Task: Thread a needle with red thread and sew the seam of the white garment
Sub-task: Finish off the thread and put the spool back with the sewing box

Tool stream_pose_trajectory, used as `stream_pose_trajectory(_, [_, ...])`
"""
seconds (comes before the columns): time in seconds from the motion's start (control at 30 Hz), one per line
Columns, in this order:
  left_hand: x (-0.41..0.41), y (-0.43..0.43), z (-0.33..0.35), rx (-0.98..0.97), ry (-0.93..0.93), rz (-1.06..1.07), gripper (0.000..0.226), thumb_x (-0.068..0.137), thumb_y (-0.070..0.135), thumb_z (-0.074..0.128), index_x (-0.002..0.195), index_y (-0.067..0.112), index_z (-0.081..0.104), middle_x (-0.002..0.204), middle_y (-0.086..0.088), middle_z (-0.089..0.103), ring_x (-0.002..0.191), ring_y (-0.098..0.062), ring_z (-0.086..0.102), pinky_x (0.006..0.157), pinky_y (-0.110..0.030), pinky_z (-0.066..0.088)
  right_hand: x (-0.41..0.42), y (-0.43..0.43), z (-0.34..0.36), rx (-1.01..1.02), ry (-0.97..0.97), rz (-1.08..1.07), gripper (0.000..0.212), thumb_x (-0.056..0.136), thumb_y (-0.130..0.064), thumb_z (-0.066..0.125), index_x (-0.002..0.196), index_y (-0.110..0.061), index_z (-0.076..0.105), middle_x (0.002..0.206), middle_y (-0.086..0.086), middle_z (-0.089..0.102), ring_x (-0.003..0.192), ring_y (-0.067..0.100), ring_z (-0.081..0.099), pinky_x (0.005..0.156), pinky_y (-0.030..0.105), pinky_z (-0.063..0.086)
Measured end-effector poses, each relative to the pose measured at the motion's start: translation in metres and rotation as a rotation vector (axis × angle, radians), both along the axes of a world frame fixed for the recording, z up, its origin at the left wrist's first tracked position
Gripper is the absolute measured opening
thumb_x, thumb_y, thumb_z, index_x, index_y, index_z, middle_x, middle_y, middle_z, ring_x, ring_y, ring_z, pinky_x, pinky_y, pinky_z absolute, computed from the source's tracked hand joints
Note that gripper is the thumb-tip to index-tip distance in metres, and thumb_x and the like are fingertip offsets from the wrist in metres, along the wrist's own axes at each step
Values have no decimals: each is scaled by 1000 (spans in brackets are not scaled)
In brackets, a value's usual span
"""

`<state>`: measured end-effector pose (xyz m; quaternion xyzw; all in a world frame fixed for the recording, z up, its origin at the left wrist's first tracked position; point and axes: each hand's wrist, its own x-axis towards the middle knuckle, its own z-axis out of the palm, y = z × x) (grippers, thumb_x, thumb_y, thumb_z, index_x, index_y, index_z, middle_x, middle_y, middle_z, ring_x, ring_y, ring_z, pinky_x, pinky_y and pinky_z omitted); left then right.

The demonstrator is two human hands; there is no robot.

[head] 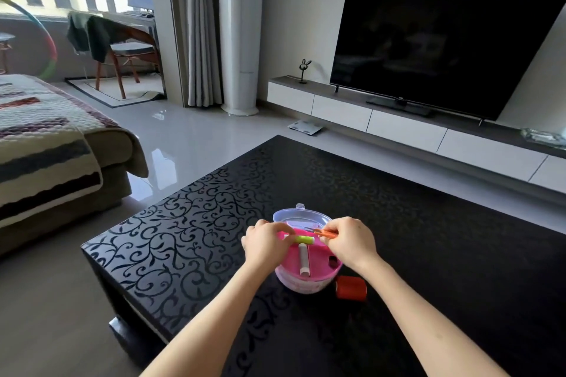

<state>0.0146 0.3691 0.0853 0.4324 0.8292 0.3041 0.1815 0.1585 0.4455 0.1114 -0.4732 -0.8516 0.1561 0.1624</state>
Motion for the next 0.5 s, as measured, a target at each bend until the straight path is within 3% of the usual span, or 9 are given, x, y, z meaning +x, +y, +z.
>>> stream_pose_trajectory(0.1, [-3,3,-5,53,-69,2,18,83,48,67,98,39,72,104,2,53,113,-24,51,99,-37,40,0,2,-1,25,-26,18,10,85,-19,65,87,-21,74,87,-5,70,80,13,60,66,25,39])
stream_pose_trajectory(0.3, [-4,5,-9,114,-203,12,11,75,47,76,79,42,67,98,6,49,108,-20,54,97,-41,45,3,11,-2,54,-17,47,16,85,-15,65,98,-18,74,96,-5,69,92,16,61,69,24,37])
stream_pose_trajectory(0.5, [-6,8,-10,143,-242,5,8,79,35,76,78,36,68,91,10,46,103,-16,54,95,-39,47,-3,8,-2,154,-58,104,15,79,-3,59,82,-14,70,73,-10,52,72,14,48,60,26,29])
